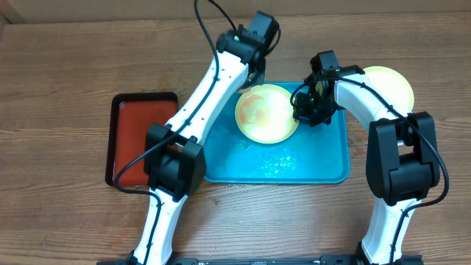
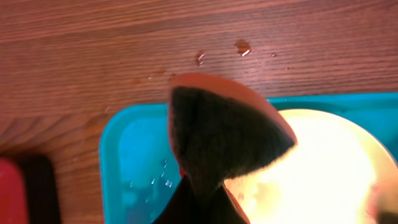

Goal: Clean dirty plates on tray and stack at the side
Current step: 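Hold the plate with the right gripper and scrub it with the sponge, then return the sponge to the red tray with the left gripper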

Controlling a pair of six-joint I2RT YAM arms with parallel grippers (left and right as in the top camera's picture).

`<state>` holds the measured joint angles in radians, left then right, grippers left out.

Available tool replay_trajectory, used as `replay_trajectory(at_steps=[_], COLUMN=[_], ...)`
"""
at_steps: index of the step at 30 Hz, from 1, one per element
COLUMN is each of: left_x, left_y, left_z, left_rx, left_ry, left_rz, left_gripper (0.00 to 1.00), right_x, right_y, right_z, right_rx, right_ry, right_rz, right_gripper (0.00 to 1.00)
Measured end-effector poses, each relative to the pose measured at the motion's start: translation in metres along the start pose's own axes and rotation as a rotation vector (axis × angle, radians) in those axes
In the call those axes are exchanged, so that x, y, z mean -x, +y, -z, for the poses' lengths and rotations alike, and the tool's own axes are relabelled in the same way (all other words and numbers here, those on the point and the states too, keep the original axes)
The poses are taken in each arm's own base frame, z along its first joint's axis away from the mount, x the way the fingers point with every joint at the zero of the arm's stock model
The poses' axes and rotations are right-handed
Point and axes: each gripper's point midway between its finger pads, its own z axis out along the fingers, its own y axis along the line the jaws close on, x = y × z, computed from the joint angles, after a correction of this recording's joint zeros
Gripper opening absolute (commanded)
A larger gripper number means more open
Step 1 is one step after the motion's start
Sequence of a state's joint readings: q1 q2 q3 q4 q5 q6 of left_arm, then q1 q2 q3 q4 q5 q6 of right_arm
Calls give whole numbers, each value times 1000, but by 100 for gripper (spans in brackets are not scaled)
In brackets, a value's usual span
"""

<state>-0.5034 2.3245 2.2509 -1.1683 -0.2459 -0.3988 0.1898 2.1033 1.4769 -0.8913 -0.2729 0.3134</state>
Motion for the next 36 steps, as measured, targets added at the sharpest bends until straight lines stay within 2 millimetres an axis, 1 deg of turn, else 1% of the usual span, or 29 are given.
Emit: replay_trajectory(at_steps=[2,4,6,10,13,14,16,17,19,24,26,32,36], left_x=[0,-12,-17,-39,-53,-57,-61,-64,-74,-105,-110,-114,-129], left_y=[11,32,62,141,196,210,230,236,240,233,233,235,238], left_z=[13,20,23,22,23,23,21,20,14,1,0,-2,-7], left_rx=[4,33,70,171,230,244,254,254,256,284,291,292,303], left_ry=[27,104,159,303,380,395,413,426,467,581,599,616,672], left_rz=[39,76,141,325,455,491,543,558,572,543,538,515,507], left_gripper=[4,4,4,4,4,4,4,4,5,4,4,4,5], right_x=[0,0,0,1,1,1,3,3,4,4,4,4,4], right_y=[0,-1,-1,-1,-1,-1,-1,-1,-1,-1,-1,-1,-2], right_z=[0,0,0,0,0,0,0,0,0,0,0,0,0], right_rx=[-1,-3,-4,-7,-7,-8,-8,-9,-10,-10,-10,-10,-11], right_ry=[0,-2,-2,-4,-5,-7,-13,-14,-17,-17,-17,-16,-16], right_rz=[0,0,0,1,1,1,3,4,5,5,4,4,4], right_gripper=[4,4,4,4,4,4,4,4,4,4,4,4,4])
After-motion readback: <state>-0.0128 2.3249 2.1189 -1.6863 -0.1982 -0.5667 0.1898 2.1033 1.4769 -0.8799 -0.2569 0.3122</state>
